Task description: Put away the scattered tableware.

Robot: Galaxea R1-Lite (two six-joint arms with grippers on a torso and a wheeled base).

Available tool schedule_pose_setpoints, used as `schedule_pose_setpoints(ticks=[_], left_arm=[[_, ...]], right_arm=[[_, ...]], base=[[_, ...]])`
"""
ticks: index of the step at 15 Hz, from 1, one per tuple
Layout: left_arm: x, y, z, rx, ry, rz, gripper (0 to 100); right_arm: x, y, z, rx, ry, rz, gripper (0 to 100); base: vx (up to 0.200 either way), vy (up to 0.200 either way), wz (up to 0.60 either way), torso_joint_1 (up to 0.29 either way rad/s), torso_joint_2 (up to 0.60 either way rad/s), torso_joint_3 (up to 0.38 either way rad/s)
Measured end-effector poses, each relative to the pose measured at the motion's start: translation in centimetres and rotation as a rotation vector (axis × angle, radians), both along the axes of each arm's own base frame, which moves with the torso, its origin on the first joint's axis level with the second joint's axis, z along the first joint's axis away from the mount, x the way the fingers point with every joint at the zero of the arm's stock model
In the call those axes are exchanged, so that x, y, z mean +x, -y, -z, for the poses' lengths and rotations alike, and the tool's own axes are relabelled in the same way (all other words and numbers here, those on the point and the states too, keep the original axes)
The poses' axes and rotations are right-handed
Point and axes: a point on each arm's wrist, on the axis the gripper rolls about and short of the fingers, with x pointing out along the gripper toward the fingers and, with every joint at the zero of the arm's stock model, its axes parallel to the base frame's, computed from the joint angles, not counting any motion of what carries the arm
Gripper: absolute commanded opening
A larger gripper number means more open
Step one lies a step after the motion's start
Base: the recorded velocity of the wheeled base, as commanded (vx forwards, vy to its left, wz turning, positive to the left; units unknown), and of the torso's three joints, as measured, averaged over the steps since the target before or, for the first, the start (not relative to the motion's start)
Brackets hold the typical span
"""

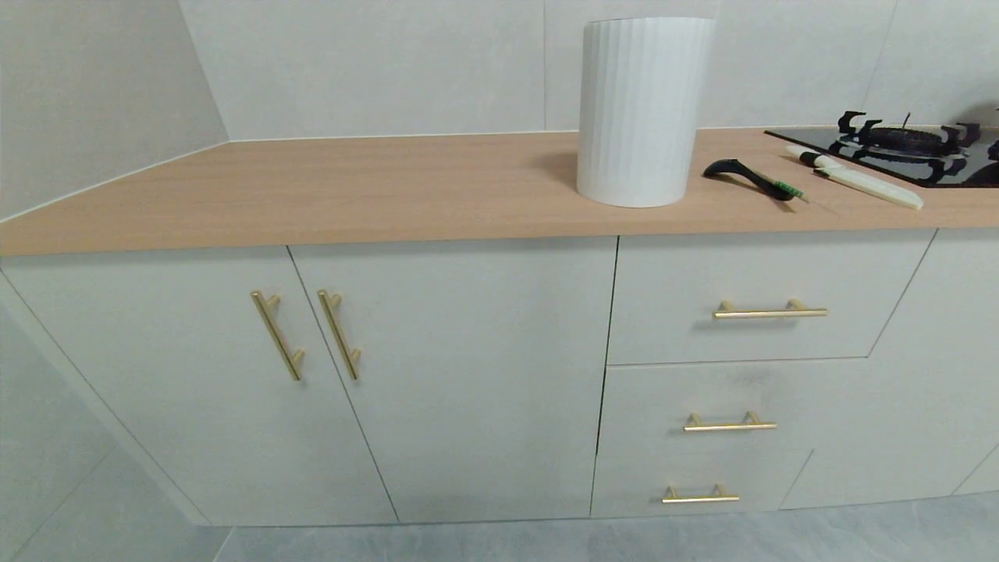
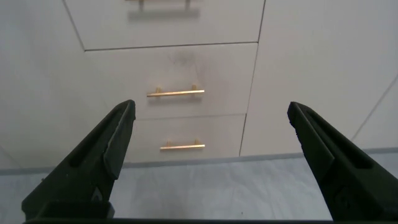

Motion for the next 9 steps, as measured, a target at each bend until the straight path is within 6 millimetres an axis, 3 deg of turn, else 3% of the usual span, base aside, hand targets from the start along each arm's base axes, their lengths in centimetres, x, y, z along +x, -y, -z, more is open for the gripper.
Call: schedule_pose_setpoints(ticks=[4, 8, 9], left_arm=[[0.0, 0.0, 0.0, 0.001, 0.0, 0.0, 100], [0.0, 0.0, 0.0, 0.0, 0.0, 0.0, 100], [0.0, 0.0, 0.0, 0.0, 0.0, 0.0, 100]], right_arm=[[0.0, 0.0, 0.0, 0.0, 0.0, -0.001, 100], [0.0, 0.0, 0.0, 0.0, 0.0, 0.001, 100], [0.0, 0.0, 0.0, 0.0, 0.0, 0.0, 100]], base=[[0.0, 0.0, 0.0, 0.0, 0.0, 0.0], [0.0, -0.2, 0.0, 0.001, 0.01, 0.0], [0.0, 0.0, 0.0, 0.0, 0.0, 0.0]])
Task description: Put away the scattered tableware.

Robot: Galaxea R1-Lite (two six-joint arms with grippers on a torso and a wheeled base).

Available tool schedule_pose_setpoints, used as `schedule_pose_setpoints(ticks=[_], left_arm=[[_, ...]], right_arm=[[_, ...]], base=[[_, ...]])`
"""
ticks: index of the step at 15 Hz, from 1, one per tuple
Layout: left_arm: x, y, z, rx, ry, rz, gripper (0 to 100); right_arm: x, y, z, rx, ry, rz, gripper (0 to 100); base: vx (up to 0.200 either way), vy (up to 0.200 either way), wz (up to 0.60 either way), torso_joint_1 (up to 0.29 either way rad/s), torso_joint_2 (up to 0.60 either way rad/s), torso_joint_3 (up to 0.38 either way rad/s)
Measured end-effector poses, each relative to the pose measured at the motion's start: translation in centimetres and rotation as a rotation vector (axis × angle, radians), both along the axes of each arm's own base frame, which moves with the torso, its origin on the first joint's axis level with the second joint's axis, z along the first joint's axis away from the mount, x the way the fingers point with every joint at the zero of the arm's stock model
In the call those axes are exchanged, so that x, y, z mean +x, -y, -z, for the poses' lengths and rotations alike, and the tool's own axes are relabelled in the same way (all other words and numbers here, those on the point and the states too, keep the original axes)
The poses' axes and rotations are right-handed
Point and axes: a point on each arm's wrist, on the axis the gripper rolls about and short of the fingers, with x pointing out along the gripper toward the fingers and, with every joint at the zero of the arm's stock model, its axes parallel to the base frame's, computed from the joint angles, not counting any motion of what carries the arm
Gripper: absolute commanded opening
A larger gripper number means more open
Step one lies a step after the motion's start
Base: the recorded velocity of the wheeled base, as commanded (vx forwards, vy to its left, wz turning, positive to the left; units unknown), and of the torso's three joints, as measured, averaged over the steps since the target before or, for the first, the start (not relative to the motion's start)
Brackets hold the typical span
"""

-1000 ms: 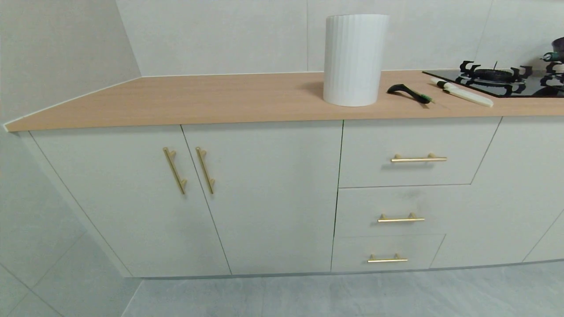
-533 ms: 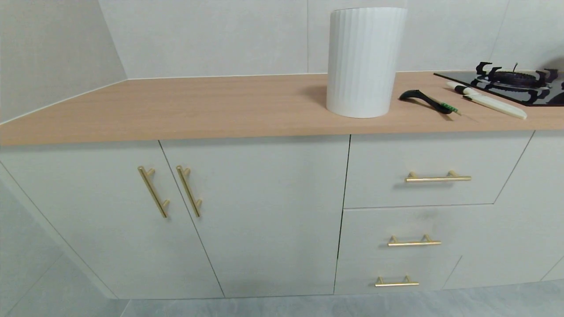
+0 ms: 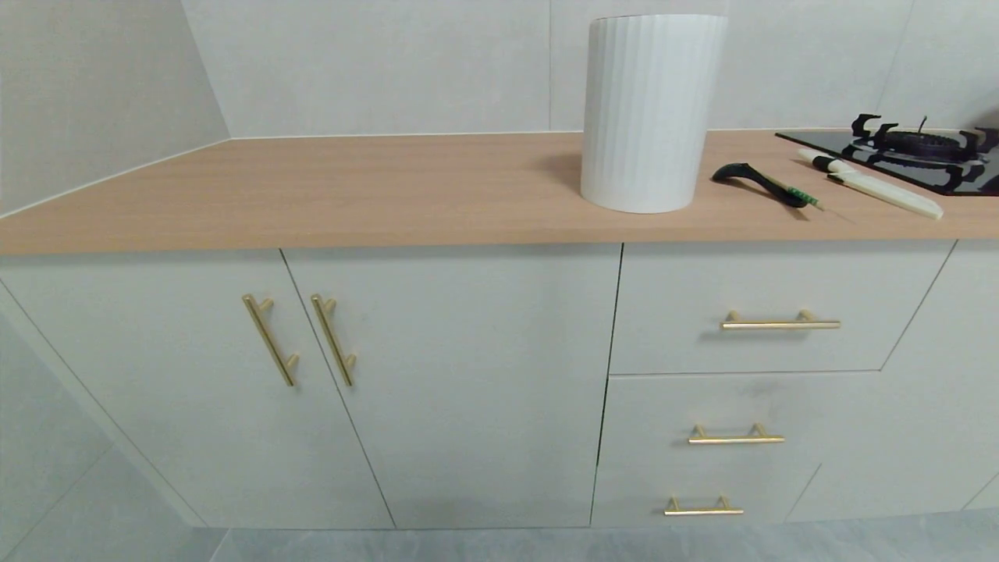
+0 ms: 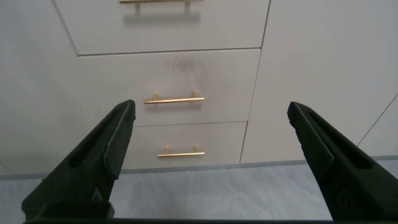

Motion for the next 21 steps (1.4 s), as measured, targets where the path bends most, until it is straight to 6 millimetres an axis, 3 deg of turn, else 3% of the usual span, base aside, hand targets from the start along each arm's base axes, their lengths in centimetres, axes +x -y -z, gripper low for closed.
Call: schedule_pose_setpoints(ticks=[16, 17, 21], left_arm=[[0.0, 0.0, 0.0, 0.0, 0.0, 0.0, 100], [0.0, 0.0, 0.0, 0.0, 0.0, 0.0, 100], [0.0, 0.0, 0.0, 0.0, 0.0, 0.0, 100]], right_arm=[[0.0, 0.0, -0.1, 0.0, 0.007, -0.001, 100], [-0.1, 0.0, -0.4, 0.01, 0.008, -0.005, 100], [-0.1, 0.0, -6.1, 0.026, 0.037, -0.061, 100]], base=[[0.0, 0.0, 0.0, 0.0, 0.0, 0.0], [0.0, 0.0, 0.0, 0.0, 0.0, 0.0], [0.0, 0.0, 0.0, 0.0, 0.0, 0.0]])
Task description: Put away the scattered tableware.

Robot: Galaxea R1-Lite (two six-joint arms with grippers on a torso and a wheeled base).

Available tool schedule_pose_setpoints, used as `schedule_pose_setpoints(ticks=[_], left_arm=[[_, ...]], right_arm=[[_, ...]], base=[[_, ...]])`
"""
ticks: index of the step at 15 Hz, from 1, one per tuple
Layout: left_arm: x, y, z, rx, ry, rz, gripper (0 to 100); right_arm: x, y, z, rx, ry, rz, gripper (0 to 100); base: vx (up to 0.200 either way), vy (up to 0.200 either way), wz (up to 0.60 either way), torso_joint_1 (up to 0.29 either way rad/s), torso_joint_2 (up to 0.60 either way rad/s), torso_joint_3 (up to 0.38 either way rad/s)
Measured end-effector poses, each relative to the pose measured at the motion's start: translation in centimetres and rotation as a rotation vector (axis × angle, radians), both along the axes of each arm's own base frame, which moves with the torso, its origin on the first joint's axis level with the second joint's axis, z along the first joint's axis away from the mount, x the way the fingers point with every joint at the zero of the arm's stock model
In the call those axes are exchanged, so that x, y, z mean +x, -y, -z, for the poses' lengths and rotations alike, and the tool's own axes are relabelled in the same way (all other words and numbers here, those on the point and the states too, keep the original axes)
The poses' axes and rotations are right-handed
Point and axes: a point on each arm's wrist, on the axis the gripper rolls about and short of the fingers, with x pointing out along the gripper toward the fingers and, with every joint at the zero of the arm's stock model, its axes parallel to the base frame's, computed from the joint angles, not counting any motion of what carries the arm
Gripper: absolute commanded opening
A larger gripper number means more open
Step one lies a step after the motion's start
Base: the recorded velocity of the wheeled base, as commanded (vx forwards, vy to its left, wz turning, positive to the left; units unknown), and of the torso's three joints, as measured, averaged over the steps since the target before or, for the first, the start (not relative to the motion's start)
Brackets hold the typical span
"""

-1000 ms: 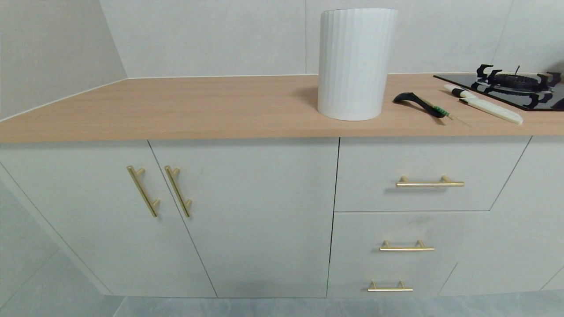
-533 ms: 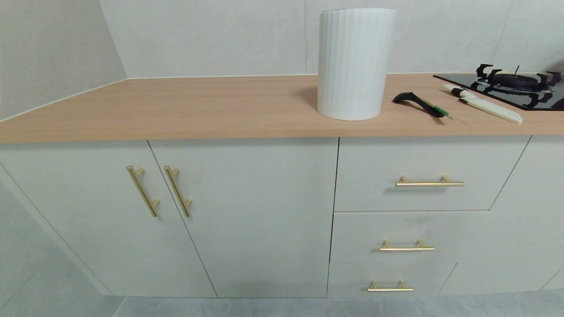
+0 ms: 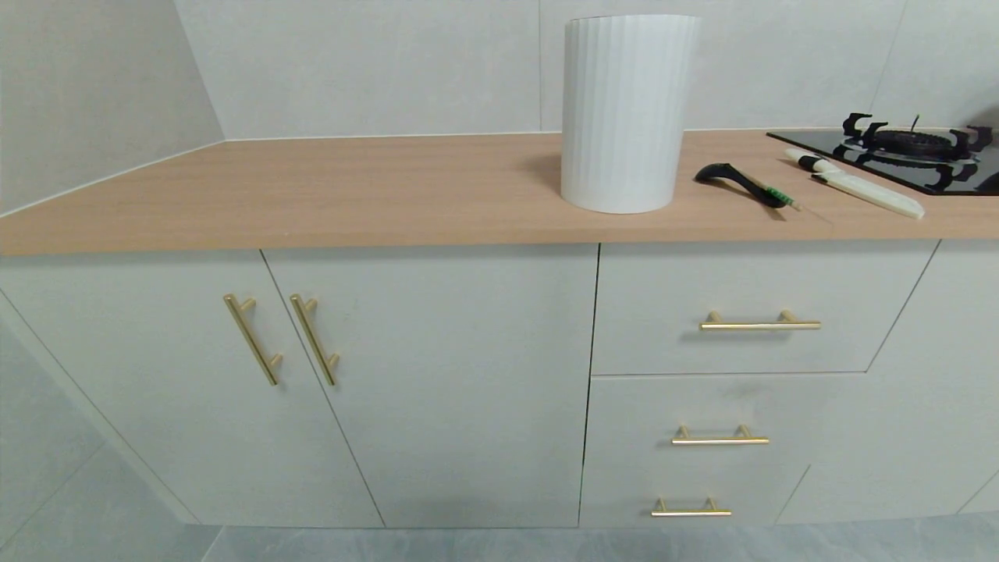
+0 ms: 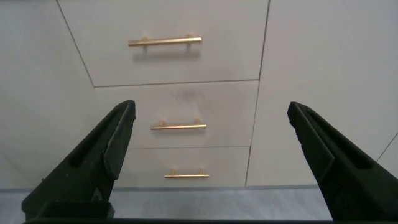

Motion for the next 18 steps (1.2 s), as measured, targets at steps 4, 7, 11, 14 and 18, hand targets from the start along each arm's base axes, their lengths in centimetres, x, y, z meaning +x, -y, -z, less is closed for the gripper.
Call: schedule_pose_setpoints(ticks=[4, 7, 11, 14, 18], left_arm=[[0.0, 0.0, 0.0, 0.0, 0.0, 0.0, 100], [0.0, 0.0, 0.0, 0.0, 0.0, 0.0, 100], [0.0, 0.0, 0.0, 0.0, 0.0, 0.0, 100], [0.0, 0.0, 0.0, 0.0, 0.0, 0.0, 100], [0.0, 0.0, 0.0, 0.0, 0.0, 0.0, 100]], right_arm=[[4.8, -0.3, -3.7, -0.052, -0.231, -0.049, 100], [10.0, -0.9, -4.7, -0.075, -0.434, -0.082, 100], [17.5, -2.2, -3.6, -0.099, -0.621, -0.127, 100], [22.1, -3.2, -1.2, -0.109, -0.695, -0.143, 100], [25.4, -3.9, 2.0, -0.098, -0.755, -0.143, 100]], base=[[0.0, 0.0, 0.0, 0.0, 0.0, 0.0], [0.0, 0.0, 0.0, 0.0, 0.0, 0.0], [0.0, 0.0, 0.0, 0.0, 0.0, 0.0], [0.0, 0.0, 0.0, 0.0, 0.0, 0.0], [0.0, 0.0, 0.0, 0.0, 0.0, 0.0]])
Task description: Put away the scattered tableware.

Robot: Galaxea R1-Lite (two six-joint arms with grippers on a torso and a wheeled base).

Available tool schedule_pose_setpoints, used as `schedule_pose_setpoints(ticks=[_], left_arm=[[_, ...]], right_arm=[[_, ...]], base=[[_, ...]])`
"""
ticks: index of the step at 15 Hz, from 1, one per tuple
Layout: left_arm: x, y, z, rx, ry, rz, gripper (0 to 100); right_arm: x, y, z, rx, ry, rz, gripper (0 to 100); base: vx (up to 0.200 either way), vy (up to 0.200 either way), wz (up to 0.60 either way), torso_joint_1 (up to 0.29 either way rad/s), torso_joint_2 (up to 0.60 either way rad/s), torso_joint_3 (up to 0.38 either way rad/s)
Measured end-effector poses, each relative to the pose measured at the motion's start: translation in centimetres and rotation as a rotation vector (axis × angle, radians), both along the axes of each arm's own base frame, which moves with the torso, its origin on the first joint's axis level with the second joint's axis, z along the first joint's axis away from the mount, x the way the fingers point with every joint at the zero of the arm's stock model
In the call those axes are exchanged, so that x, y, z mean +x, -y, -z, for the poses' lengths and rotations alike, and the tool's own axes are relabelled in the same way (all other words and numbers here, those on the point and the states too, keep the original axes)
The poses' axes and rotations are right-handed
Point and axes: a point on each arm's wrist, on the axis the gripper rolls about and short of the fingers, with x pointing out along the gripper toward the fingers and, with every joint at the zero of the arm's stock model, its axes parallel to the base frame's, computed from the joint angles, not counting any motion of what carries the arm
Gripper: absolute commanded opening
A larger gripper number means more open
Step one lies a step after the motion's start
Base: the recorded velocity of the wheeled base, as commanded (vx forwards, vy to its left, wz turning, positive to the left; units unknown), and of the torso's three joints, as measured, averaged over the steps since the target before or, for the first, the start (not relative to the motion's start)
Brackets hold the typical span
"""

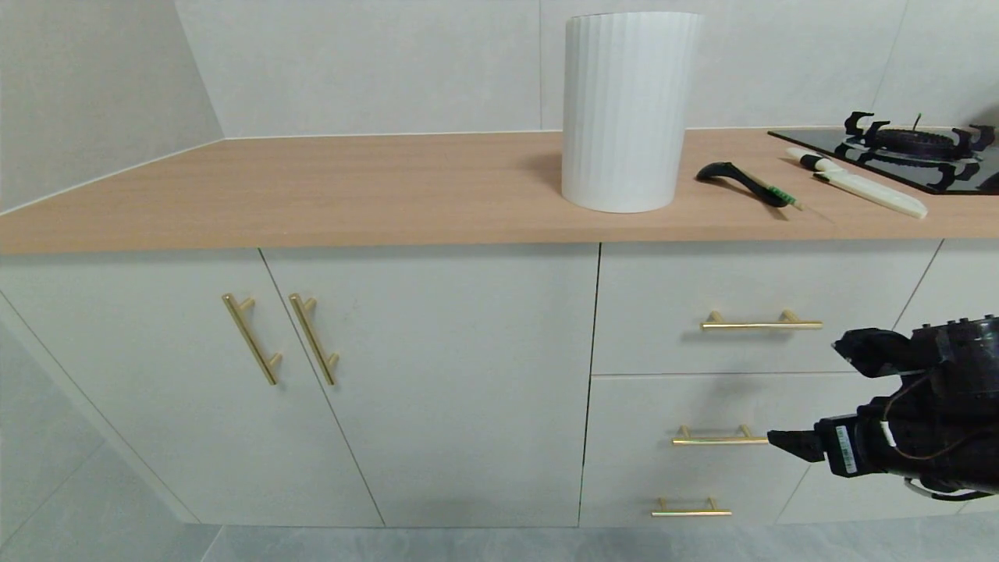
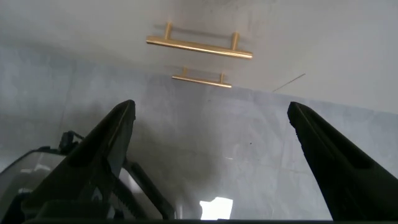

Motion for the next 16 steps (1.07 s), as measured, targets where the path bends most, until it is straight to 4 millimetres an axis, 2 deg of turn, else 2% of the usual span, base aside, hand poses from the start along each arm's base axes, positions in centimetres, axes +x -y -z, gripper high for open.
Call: schedule_pose_setpoints(ticks=[5, 9, 12, 16], left_arm=[[0.0, 0.0, 0.0, 0.0, 0.0, 0.0, 100], [0.0, 0.0, 0.0, 0.0, 0.0, 0.0, 100], [0.0, 0.0, 0.0, 0.0, 0.0, 0.0, 100], [0.0, 0.0, 0.0, 0.0, 0.0, 0.0, 100]], right_arm=[[3.1, -0.5, 3.5, 0.017, -0.014, 0.035, 100], [5.6, -0.8, 6.7, 0.015, 0.059, 0.107, 100], [6.7, -0.9, 9.0, 0.009, 0.074, 0.148, 100], [7.5, -0.9, 10.7, 0.007, 0.109, 0.187, 100]], base=[[0.0, 0.0, 0.0, 0.0, 0.0, 0.0], [0.0, 0.0, 0.0, 0.0, 0.0, 0.0], [0.0, 0.0, 0.0, 0.0, 0.0, 0.0], [0.0, 0.0, 0.0, 0.0, 0.0, 0.0]])
